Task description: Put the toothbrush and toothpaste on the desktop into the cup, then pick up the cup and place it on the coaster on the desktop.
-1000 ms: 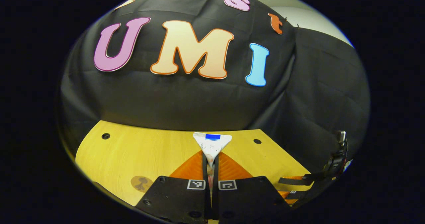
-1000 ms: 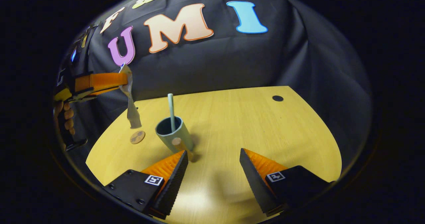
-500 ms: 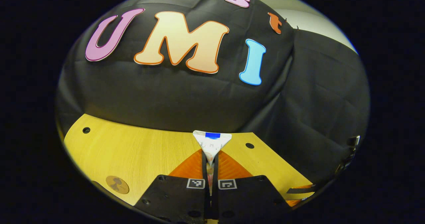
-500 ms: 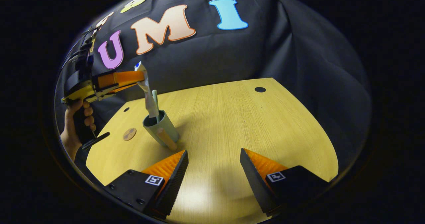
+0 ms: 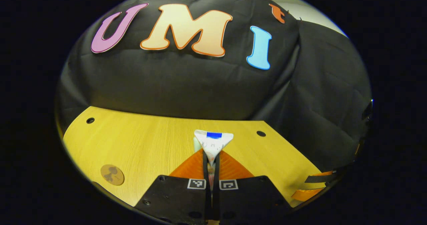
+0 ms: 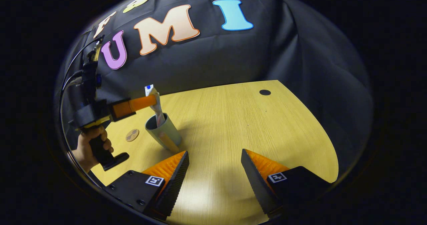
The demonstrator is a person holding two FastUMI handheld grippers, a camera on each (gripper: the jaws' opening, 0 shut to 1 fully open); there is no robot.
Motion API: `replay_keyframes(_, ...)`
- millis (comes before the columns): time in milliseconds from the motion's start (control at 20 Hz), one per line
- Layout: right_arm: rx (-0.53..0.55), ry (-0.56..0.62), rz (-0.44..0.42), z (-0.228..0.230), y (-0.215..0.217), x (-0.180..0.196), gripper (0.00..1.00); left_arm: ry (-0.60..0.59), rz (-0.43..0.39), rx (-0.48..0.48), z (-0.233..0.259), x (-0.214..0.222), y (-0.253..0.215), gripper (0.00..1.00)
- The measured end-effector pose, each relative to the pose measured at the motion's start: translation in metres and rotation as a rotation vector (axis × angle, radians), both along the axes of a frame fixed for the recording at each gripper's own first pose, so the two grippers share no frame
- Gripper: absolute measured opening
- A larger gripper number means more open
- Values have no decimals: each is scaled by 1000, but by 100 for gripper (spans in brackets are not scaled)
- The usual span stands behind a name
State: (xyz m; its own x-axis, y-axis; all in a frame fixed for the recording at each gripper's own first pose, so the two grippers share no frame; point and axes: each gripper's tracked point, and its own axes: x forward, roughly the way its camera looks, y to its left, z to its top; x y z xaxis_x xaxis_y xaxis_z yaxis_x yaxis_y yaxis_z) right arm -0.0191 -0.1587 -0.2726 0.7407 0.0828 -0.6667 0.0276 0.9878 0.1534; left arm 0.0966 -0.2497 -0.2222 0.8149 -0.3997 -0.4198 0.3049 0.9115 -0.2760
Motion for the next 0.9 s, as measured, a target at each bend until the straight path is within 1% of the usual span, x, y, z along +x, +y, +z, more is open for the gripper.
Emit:
replay_keyframes(200,19,-1,38,0,14,12,97,22,-13,23,-8,-10,-2,0)
replay_keyframes(250,23,-6,53,3,18,16,98,31,-19,36,-10,-15,-2,2)
replay_keyframes(300,27,-13,71,6,23,21,94,42,-20,45,-13,-19,0,4)
replay_keyframes(350,35,-15,95,7,29,27,94,51,-13,48,-15,-22,3,7)
replay_keyframes(400,45,-9,124,8,37,30,98,74,3,52,-17,-26,7,9)
replay_keyframes(450,53,-8,150,10,43,33,99,94,15,51,-17,-31,11,24)
replay_keyframes(500,56,-5,182,12,51,38,99,105,31,53,-19,-37,17,41)
replay_keyframes(650,46,37,295,10,73,41,99,81,80,68,-8,-50,38,95)
replay_keyframes(700,30,51,333,8,82,43,94,68,93,65,-2,-55,45,94)
replay_keyframes(750,5,59,365,7,88,45,98,58,103,59,3,-60,51,94)
replay_keyframes(800,-17,69,397,6,94,47,94,49,113,56,8,-66,59,94)
replay_keyframes(850,-36,82,424,5,102,50,99,44,120,54,12,-72,67,94)
replay_keyframes(900,-50,99,449,2,112,51,94,43,125,55,15,-77,75,94)
